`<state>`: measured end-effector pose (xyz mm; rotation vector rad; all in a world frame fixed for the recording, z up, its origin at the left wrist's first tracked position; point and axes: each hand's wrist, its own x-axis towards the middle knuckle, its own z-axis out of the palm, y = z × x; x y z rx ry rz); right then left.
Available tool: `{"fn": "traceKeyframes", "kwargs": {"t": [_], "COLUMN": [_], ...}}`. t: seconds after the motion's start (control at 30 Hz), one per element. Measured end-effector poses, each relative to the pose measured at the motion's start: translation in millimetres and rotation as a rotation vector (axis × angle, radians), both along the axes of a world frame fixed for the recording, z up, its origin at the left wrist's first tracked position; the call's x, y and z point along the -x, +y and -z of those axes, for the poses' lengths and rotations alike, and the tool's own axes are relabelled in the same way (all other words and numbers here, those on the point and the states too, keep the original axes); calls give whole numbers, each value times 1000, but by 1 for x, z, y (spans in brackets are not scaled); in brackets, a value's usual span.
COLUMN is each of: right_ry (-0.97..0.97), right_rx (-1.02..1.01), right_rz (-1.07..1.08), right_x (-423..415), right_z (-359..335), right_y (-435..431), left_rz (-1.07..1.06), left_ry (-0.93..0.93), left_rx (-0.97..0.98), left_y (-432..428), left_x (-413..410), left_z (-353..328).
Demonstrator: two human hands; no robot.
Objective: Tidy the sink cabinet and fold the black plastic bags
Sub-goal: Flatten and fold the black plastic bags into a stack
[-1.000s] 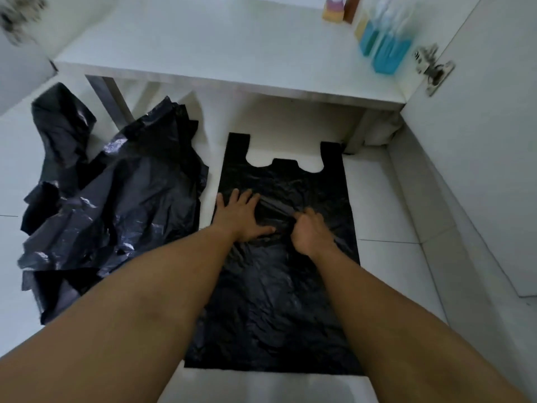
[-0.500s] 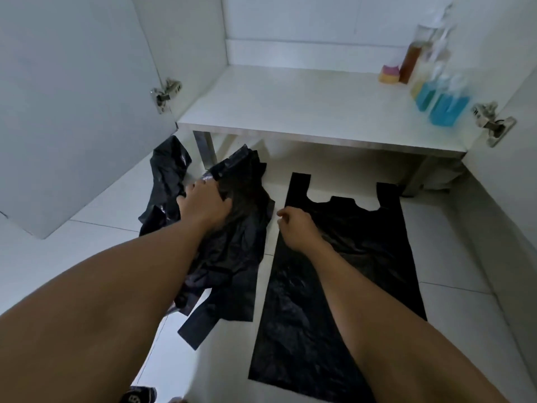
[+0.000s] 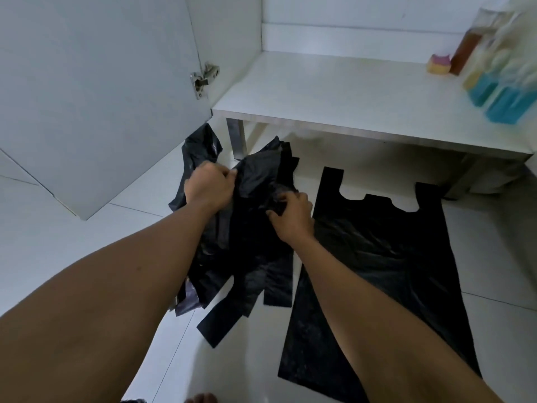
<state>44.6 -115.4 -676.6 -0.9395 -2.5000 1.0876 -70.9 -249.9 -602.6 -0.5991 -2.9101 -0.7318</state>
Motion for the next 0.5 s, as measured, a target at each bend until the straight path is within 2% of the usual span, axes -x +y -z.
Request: {"fn": "traceKeyframes", "kwargs": {"t": [0.1, 0.23, 0.37, 0.5], "right_ry": [79, 308, 539, 784], "right_rx": [-152, 48, -74, -226], "right_rz": [-82, -314, -202, 12], "right_x": [7, 23, 30, 22], "right_z": [-20, -44, -78, -126], "right_y": [6, 19, 31, 51], "left_rz": [85, 282, 469, 513], "left_ry": [-25, -23, 32, -19], "left_rx": [49, 68, -57, -295], "left_y": [10, 19, 34, 55], "left_x": [13, 24, 11, -5], "left_z": [-33, -84, -135, -166]}}
